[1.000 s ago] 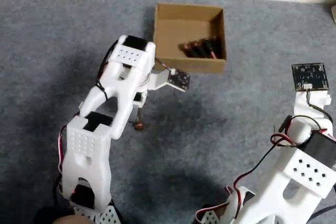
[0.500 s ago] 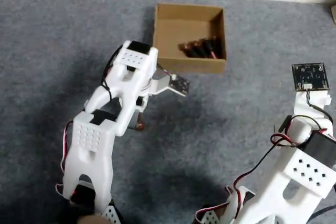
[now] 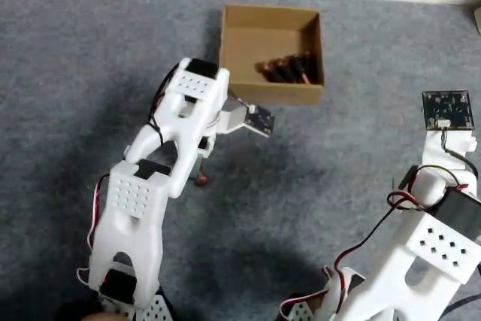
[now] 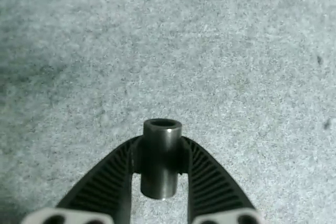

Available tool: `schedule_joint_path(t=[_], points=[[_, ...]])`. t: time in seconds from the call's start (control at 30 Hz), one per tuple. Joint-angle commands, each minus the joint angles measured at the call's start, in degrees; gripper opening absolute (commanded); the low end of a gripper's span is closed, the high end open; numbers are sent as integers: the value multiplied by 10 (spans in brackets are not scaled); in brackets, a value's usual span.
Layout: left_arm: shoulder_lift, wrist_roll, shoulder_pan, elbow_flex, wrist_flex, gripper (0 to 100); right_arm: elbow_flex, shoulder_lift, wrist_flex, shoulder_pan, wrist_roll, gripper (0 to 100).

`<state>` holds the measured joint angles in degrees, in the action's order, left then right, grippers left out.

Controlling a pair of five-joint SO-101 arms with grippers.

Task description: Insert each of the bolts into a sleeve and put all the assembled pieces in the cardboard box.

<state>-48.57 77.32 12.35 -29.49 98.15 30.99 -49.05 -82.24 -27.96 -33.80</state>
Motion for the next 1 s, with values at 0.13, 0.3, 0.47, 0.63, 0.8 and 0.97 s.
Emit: schedule_joint_path(t=[0.13,0.3,0.47,0.63,0.8,0.97], points=[[-21,491,-8,-9,-22,168,23,-10,22,0,5,5],[-21,384,-31,-10,-26,168,42,-11,22,0,4,5],[-25,308,-63,-32,-26,168,43,-11,22,4,6,5],[-26,281,-99,-47,-27,168,47,-11,22,0,6,5],[-39,263,-102,-41,-27,168,48,-11,22,0,7,5],[-61,296,-102,-54,-23,168,48,-11,22,0,7,5]])
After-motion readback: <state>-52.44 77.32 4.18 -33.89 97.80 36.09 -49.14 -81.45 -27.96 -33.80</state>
